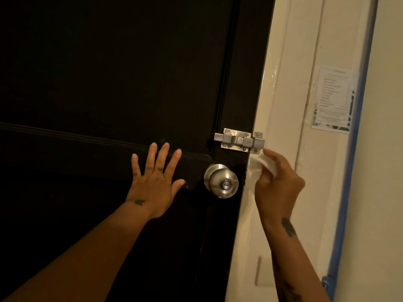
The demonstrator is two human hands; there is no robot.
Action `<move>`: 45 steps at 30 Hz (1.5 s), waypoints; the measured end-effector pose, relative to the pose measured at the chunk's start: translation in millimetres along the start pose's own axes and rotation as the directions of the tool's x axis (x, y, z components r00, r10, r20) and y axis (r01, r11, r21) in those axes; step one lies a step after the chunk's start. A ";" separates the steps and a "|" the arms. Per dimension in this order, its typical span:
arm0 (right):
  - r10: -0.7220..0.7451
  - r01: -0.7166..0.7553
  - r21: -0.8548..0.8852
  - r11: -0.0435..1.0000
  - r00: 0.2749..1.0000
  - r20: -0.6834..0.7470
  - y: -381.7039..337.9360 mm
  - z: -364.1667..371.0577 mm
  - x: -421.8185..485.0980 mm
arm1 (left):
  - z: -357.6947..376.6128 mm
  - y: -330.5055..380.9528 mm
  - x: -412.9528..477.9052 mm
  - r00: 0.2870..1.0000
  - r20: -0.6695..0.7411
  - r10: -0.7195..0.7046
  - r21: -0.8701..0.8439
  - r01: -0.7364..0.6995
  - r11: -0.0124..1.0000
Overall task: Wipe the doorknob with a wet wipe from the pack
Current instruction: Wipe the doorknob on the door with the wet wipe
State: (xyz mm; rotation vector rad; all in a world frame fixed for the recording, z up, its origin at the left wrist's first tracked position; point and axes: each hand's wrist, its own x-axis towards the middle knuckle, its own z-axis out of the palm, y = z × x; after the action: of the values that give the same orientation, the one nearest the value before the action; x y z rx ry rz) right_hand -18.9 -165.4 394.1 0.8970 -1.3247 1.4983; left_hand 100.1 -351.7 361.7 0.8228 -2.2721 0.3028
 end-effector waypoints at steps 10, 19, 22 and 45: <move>-0.003 -0.135 0.303 0.943 0.911 0.413 -1.5 14.9 -52.9 | -1.6 0.8 1.8 0.999 0.036 -0.003 -0.009 0.004 1.000; -0.168 0.085 0.213 0.973 0.899 0.406 -1.0 25.6 -48.4 | 0.4 -0.9 2.1 1.000 0.025 0.000 -0.012 0.001 1.000; -0.093 0.023 0.220 0.975 0.945 0.314 3.9 23.0 -63.8 | -0.1 -1.3 2.7 1.000 0.021 0.000 -0.015 0.000 1.000; -0.067 0.039 0.196 0.980 0.988 0.139 1.3 38.9 -78.6 | 5.6 -1.2 1.7 0.997 -0.076 0.011 0.015 -0.010 1.000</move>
State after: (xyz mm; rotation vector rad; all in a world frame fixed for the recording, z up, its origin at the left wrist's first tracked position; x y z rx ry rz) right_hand 2.9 -216.7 326.4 1.1759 -1.2625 1.5629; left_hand 97.0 -355.8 358.7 0.7939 -2.2057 0.3499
